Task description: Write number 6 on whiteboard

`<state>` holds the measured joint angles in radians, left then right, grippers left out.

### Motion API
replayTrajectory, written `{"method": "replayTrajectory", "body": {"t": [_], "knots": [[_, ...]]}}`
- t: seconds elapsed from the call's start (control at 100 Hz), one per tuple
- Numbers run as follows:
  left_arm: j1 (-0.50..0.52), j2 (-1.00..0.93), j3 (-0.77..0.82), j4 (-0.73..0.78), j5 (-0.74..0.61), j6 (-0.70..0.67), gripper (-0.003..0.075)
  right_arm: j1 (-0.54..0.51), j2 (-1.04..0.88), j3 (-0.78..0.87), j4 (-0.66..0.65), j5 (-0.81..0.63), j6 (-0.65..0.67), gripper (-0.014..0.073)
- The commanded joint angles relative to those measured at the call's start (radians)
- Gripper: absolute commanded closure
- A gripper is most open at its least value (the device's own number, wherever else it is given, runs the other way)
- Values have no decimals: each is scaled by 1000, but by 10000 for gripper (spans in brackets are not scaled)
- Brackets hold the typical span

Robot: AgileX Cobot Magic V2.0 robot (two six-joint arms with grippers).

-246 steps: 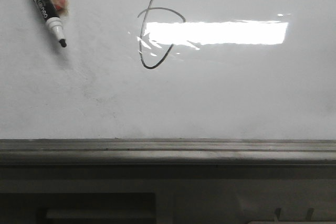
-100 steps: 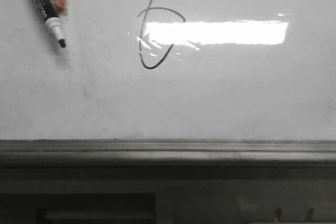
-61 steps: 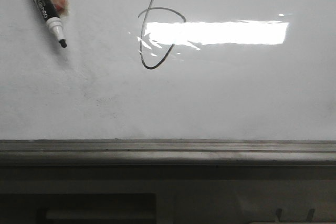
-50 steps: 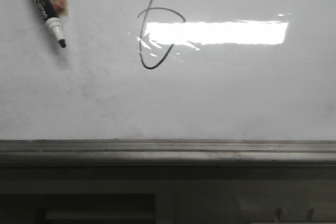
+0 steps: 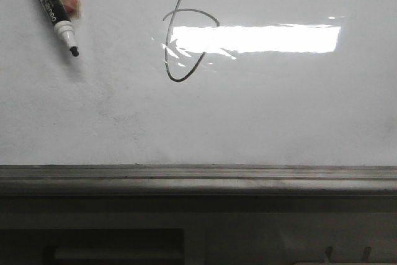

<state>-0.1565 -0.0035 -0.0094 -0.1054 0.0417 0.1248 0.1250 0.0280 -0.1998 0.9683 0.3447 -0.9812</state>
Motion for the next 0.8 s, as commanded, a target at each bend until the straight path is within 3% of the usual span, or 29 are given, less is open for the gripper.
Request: {"method": "replayTrajectory", "body": {"t": [0.0,0.6,0.65,0.7,0.79], "knots": [[2,-31,50,0,-66,-12,740,-5,12,-24,28,-55,-9,659],[2,-31,50,0,-66,-12,740,-5,12,-24,21,-64,-9,659],[2,-31,50,0,-66,-12,740,-5,12,-24,-32,-83,-3,659],[2,-31,50,0,-66,-12,740,-5,12,-17,-175,-110,74,659],[2,-31,50,0,-66,-12,740,-5,12,5,-543,-160,445,659]]}}
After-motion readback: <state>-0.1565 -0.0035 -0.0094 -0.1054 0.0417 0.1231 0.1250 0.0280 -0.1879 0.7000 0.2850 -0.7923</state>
